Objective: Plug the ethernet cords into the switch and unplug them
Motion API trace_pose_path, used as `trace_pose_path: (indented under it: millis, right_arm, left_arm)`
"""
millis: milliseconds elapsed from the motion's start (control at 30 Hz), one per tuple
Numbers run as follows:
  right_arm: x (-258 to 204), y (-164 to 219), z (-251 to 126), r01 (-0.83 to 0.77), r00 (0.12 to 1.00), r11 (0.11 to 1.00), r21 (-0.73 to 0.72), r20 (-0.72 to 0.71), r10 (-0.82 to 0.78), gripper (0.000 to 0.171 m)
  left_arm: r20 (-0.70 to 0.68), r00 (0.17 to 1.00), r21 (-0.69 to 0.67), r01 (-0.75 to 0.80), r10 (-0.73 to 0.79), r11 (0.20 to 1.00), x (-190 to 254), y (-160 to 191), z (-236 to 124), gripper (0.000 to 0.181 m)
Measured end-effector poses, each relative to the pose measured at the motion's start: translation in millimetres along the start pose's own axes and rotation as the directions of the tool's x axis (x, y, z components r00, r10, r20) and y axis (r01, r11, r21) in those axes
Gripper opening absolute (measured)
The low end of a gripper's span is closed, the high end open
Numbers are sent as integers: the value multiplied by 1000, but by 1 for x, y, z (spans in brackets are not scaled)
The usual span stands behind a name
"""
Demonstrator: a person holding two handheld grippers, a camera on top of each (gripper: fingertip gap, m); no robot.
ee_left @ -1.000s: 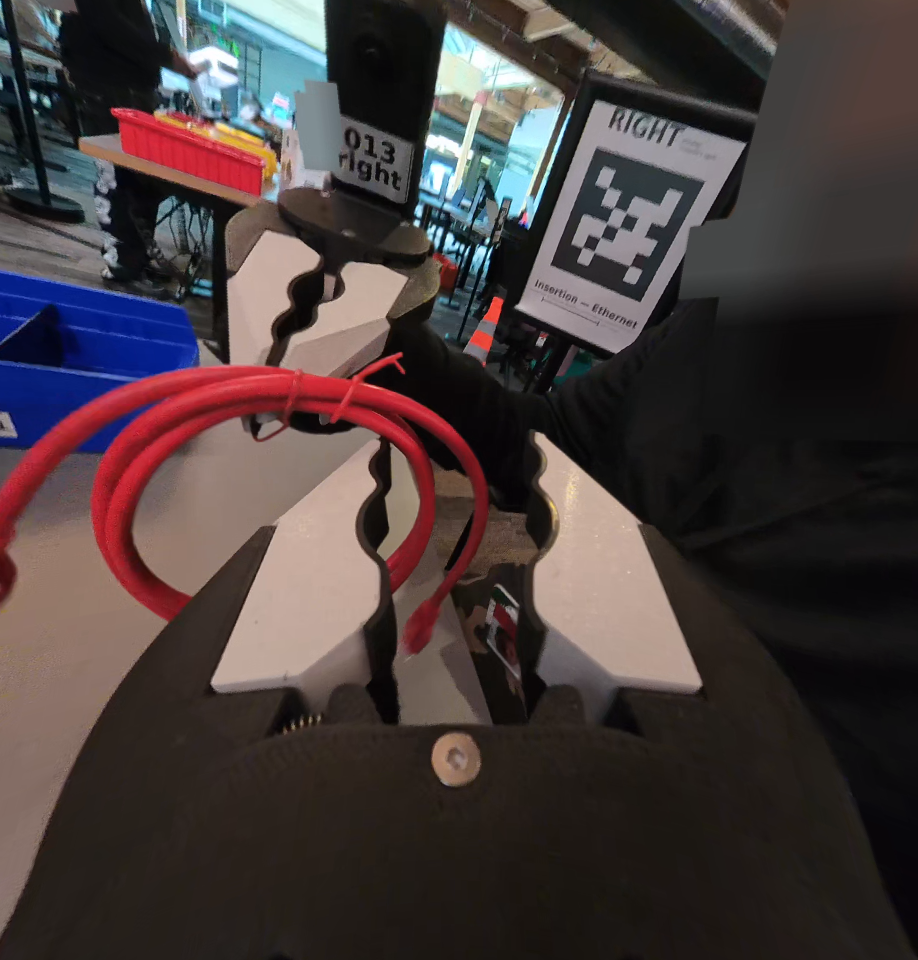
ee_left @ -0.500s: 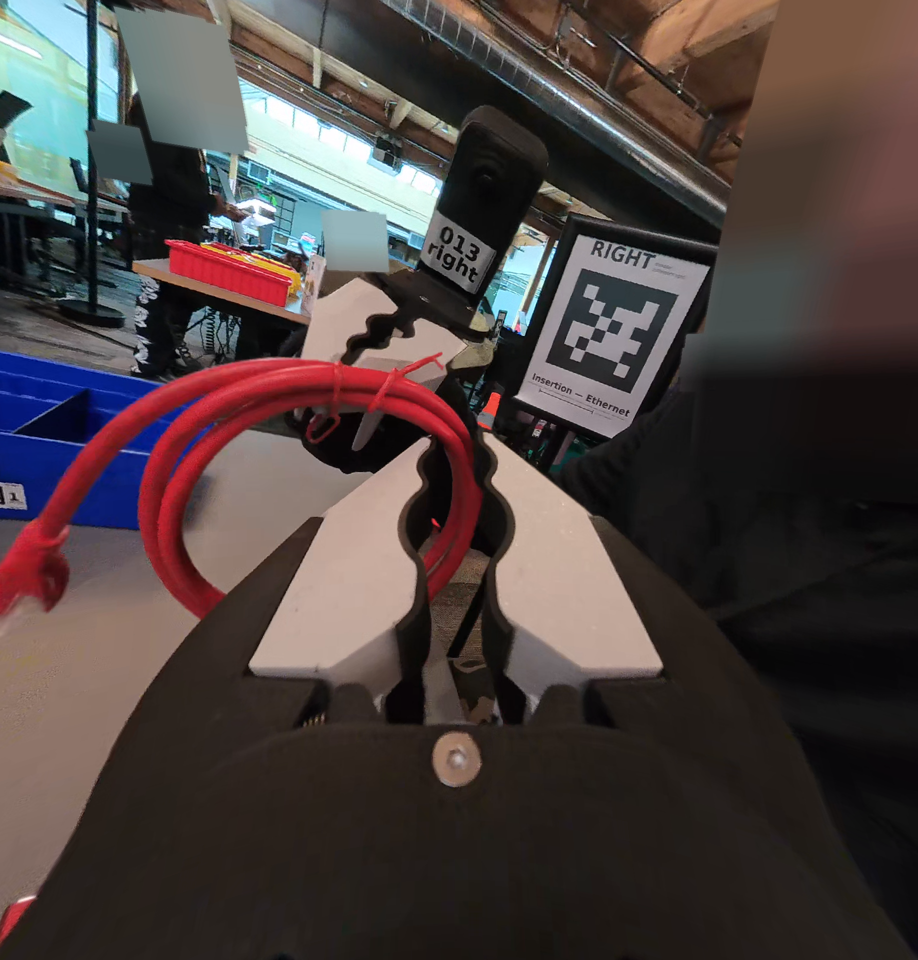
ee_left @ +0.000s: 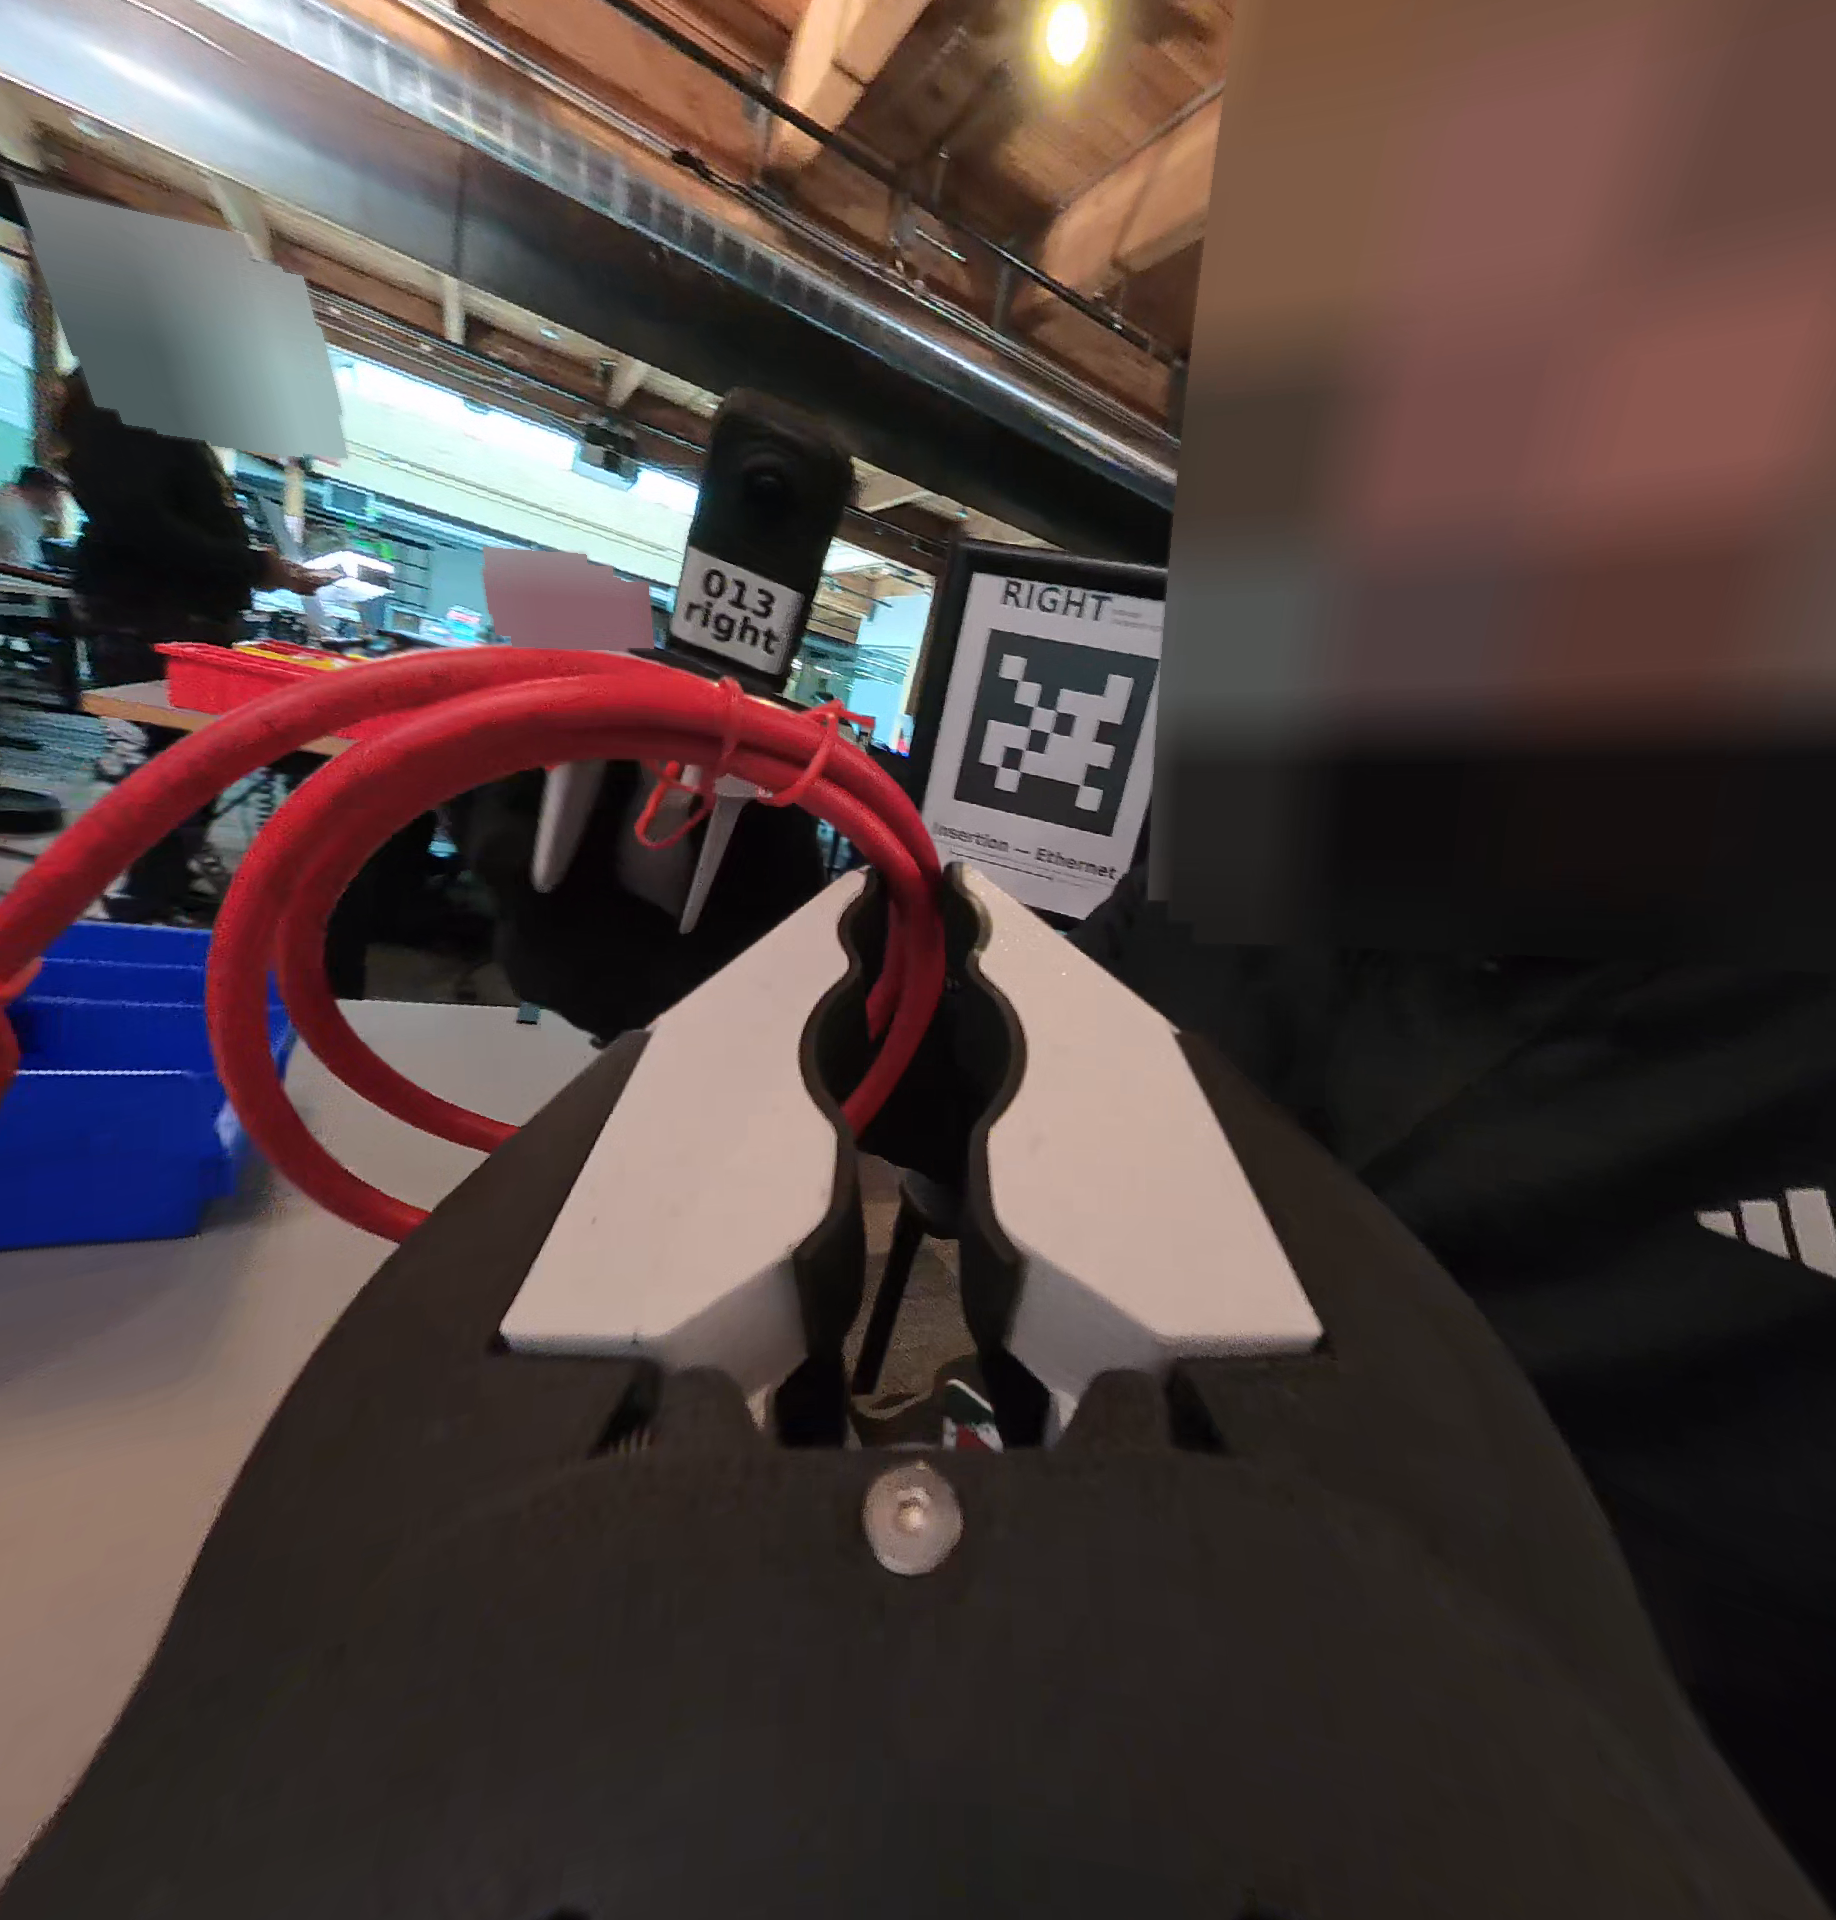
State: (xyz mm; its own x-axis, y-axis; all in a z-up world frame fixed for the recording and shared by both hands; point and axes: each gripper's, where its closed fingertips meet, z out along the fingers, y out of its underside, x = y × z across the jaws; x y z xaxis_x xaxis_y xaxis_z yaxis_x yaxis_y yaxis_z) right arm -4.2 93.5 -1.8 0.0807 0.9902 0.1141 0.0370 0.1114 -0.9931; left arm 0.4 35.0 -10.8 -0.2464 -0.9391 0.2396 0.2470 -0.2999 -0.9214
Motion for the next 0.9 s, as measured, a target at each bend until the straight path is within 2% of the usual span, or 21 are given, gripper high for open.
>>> trace_pose_path:
  millis: [33, 67, 267, 367, 567, 667, 733, 833, 900]
  right_arm:
    - [0, 1, 1, -6, 1000, 1000, -1, 3, 6, 19]
    - [0, 2, 2, -11, 1000, 1000, -2, 4, 11, 26]
    - [-28, 0, 5, -47, 983, 998, 30, 180, 40, 19]
    - [-35, 0, 9, -68, 975, 997, 40, 215, 58, 20]
    - [-39, -3, 13, -117, 967, 990, 74, 235, 97, 0]
    - [-30, 3, 13, -67, 985, 997, 34, 161, 61, 0]
    - [-18, 10, 12, 1, 998, 999, -35, 67, 1, 0]
    - [0, 20, 10, 151, 981, 973, -176, -98, -169, 0]
    - [7, 20, 9, 203, 956, 954, -219, -167, -241, 0]
  left_arm:
    - [-14, 1000, -12, -3, 3, 1000, 2, 3, 2, 8]
    - [-28, 1000, -24, -10, 9, 1000, 5, 5, 3, 8]
    - [-89, 995, -34, -37, 34, 999, 17, 7, 7, 8]
    - [-127, 991, -27, -37, 34, 999, 23, 8, 8, 8]
    - [-149, 989, -1, -15, 15, 1000, 22, 8, 9, 8]
    - [-86, 996, -7, -39, 38, 999, 13, 7, 6, 12]
    - [-4, 999, -27, -47, 47, 999, 2, 4, 3, 25]
    - [93, 994, -65, -46, 52, 997, -12, 4, 3, 51]
    - [139, 990, -60, -20, 28, 998, -20, 3, 5, 45]
